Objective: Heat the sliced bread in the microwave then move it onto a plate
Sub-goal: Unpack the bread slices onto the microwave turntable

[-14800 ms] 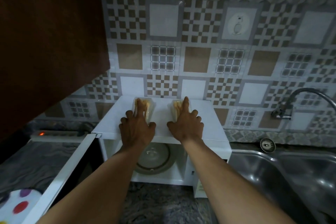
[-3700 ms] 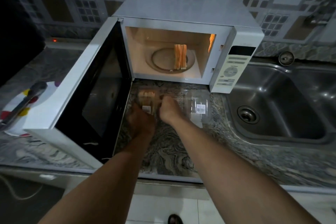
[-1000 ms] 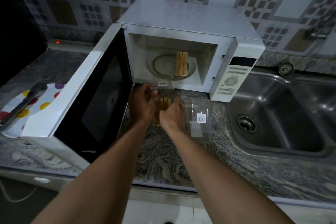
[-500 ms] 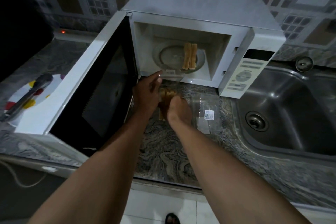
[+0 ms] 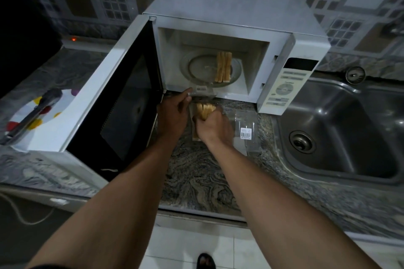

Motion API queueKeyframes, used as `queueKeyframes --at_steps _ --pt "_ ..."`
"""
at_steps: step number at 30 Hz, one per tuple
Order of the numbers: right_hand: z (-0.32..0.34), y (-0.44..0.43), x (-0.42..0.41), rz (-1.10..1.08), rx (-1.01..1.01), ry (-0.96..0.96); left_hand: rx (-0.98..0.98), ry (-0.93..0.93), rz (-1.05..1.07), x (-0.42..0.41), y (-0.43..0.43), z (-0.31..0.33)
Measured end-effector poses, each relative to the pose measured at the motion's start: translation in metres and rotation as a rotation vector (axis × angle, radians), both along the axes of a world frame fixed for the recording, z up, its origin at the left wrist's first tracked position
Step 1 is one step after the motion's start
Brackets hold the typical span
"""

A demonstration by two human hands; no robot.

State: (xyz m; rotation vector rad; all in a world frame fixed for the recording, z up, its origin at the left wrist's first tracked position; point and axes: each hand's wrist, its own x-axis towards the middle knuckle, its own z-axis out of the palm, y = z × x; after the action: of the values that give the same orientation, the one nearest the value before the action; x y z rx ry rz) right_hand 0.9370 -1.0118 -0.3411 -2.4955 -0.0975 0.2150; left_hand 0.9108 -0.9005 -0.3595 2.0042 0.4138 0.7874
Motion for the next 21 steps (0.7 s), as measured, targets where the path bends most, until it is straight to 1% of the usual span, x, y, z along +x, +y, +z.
queueKeyframes --at_steps 6,13,19,21 --pt "0.008 -0.012 -0.008 -0.024 -0.008 -0.022 0.063 0.02 0.022 -0.006 0.0 -0.001" --pt "0.022 -0.034 -0.013 -0.018 -0.023 -0.046 0.052 0.018 0.048 -0.01 0.001 0.001" --pt "0.032 -0.045 -0.009 -0.081 -0.035 -0.081 0.059 0.023 0.05 -0.02 -0.006 -0.005" --pt "0.036 -0.049 -0.007 -0.097 -0.025 -0.084 0.089 -0.006 0.039 -0.024 -0.008 -0.008"
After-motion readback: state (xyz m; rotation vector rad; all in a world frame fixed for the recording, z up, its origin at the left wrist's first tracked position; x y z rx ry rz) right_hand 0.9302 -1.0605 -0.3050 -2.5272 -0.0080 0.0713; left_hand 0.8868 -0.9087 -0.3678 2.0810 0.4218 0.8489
